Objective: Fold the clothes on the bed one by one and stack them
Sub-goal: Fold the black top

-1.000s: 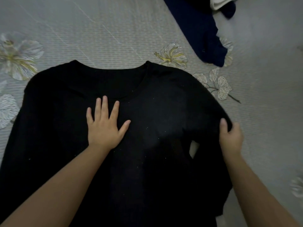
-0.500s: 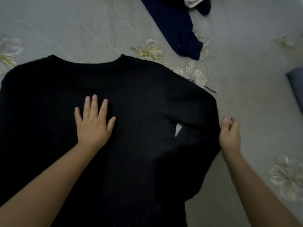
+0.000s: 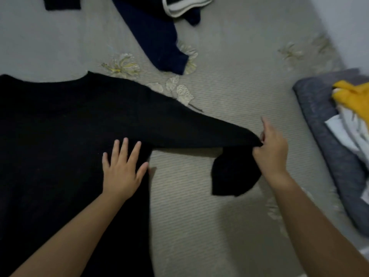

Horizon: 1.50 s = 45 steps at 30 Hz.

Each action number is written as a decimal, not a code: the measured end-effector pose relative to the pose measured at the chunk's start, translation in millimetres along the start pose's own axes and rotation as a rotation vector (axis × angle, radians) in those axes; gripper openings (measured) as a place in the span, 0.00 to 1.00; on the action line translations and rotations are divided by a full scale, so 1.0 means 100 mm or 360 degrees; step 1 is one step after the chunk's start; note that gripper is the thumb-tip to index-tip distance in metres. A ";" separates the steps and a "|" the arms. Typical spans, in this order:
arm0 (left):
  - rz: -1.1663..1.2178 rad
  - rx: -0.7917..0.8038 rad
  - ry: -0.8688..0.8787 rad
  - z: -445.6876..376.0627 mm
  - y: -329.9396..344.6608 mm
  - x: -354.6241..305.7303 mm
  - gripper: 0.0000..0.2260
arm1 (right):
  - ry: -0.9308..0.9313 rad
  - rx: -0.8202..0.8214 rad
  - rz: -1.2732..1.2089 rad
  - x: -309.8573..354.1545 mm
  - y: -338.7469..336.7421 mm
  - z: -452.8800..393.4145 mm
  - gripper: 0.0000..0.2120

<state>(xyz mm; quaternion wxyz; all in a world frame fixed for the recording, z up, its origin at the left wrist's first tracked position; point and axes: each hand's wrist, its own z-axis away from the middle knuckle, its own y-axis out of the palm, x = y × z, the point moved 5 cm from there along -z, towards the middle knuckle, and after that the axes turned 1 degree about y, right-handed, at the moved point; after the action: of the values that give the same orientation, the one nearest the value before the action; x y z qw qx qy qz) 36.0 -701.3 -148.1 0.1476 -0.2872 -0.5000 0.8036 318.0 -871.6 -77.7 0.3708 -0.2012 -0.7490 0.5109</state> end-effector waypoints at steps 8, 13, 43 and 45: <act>-0.0143 0.0101 0.0247 -0.39 0.09 -0.85 0.39 | -0.0681 0.0140 0.0419 -0.84 -0.25 0.44 0.15; -0.0427 0.0350 0.0219 -0.51 0.40 -1.00 0.24 | 0.0029 0.0316 -0.0112 -1.26 -0.12 0.58 0.25; 0.0023 -0.0491 -0.0287 0.35 -0.50 1.04 0.31 | 0.0258 -0.0018 -0.0775 1.49 0.23 0.27 0.21; 0.0063 -0.0607 -0.0530 0.63 -0.67 1.65 0.31 | 0.0048 -0.0042 -0.0799 2.10 0.32 0.35 0.21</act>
<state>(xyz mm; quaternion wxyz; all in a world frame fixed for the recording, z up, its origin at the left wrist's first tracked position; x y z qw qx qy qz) -136.2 -628.8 -119.0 -0.0094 -0.1834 -0.6543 0.7336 153.5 -738.2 -40.4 0.4945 -0.0212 -0.7765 0.3899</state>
